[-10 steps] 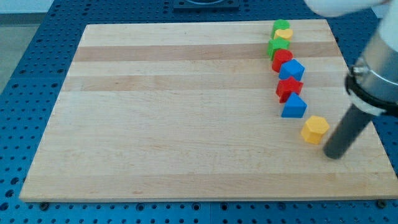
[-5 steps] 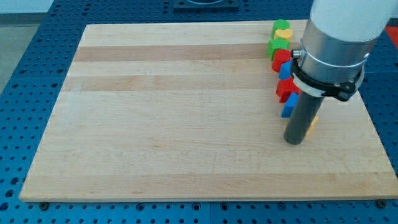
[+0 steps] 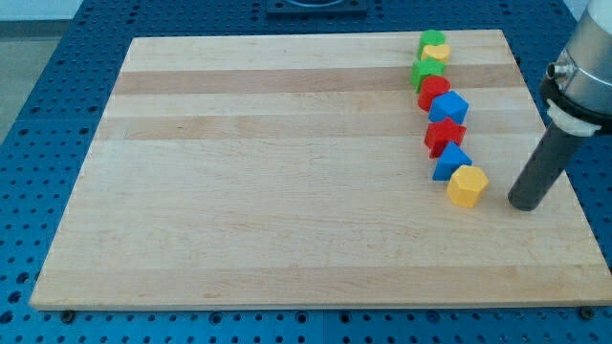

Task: Place the yellow hexagon underneath the blue triangle to form a vertical line of blocks

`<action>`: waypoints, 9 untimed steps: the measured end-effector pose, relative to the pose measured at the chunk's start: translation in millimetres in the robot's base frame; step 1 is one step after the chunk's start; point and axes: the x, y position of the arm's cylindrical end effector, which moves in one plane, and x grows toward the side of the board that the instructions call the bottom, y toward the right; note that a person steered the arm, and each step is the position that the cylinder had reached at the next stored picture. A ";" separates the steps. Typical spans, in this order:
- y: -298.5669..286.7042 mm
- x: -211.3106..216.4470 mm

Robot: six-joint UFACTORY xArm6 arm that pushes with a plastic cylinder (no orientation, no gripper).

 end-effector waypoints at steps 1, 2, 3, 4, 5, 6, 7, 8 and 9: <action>-18.1 -2.0; -46.4 -2.0; -52.9 -2.0; -34.4 -2.0; -33.5 43.4; -110.1 68.1; -164.8 33.5; -154.7 12.0; -141.8 12.0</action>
